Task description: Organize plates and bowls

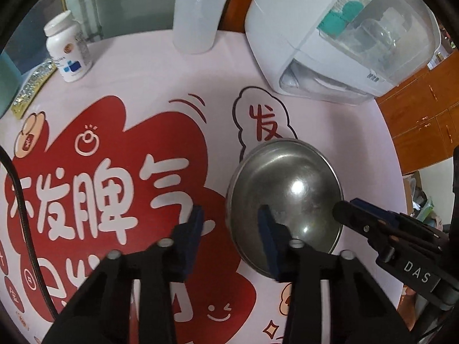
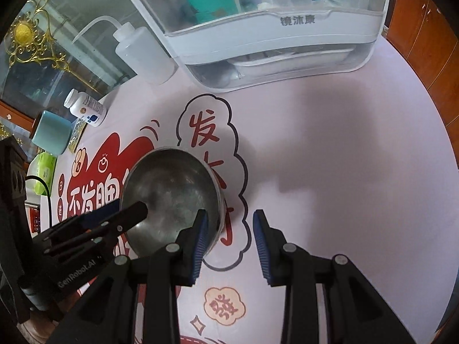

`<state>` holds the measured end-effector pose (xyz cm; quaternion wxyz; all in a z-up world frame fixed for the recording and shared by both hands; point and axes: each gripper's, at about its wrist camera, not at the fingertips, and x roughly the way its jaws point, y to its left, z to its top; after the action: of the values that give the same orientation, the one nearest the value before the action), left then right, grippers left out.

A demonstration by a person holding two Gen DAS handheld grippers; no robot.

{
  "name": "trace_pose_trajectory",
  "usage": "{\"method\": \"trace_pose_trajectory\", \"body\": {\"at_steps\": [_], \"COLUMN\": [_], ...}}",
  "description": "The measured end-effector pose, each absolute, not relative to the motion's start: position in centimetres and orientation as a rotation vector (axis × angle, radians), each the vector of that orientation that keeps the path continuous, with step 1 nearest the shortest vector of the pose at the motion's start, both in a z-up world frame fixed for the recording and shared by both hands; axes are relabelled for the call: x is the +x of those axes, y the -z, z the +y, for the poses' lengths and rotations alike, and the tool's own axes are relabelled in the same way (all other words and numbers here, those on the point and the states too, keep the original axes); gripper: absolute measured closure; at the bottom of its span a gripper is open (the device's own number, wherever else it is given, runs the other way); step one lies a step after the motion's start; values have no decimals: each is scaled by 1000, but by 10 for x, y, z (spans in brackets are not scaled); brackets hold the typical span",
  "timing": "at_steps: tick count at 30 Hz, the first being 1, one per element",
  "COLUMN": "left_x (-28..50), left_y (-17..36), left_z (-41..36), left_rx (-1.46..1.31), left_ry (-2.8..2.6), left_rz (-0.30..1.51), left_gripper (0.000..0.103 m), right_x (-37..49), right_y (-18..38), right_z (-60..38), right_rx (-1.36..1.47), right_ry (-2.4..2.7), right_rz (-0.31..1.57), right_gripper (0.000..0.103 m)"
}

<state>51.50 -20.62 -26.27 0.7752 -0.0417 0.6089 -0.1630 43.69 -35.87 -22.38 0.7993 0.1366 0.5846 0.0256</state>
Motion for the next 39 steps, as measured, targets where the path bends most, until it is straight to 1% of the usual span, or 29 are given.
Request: {"method": "trace_pose_trajectory", "body": {"at_steps": [1, 2, 4, 5, 6, 10, 14, 20, 26, 33, 39], "left_x": [516, 517, 517, 517, 517, 510, 496, 472, 433, 356, 278], "left_y": [266, 269, 271, 272, 272, 268, 251, 208, 152, 86, 48], "left_z": [-209, -211, -212, -213, -214, -217, -215, -209, -198, -183, -169], "left_rx": [-88, -82, -79, -73, -67, -11, 16, 34, 55, 69, 76], "left_ry": [353, 349, 350, 346, 343, 347, 361, 375, 367, 358, 363], "left_rz": [1324, 1329, 1335, 1335, 1332, 1348, 1346, 1321, 1272, 1213, 1174], "left_gripper": [77, 80, 92, 93, 94, 94, 94, 93, 93, 92, 91], "right_x": [438, 440, 441, 442, 441, 437, 425, 400, 363, 294, 227], "right_y": [226, 229, 233, 234, 233, 229, 214, 178, 130, 71, 44], "right_z": [-358, -357, -354, -352, -350, -345, -345, -337, -331, -318, -312], "right_rx": [299, 303, 305, 305, 297, 272, 286, 261, 258, 201, 172], "right_ry": [-61, -66, -74, -86, -86, -87, -116, -142, -179, -226, -280], "right_rz": [1262, 1275, 1288, 1289, 1289, 1291, 1290, 1269, 1224, 1166, 1142], "right_gripper": [81, 85, 88, 93, 95, 96, 96, 96, 96, 96, 96]}}
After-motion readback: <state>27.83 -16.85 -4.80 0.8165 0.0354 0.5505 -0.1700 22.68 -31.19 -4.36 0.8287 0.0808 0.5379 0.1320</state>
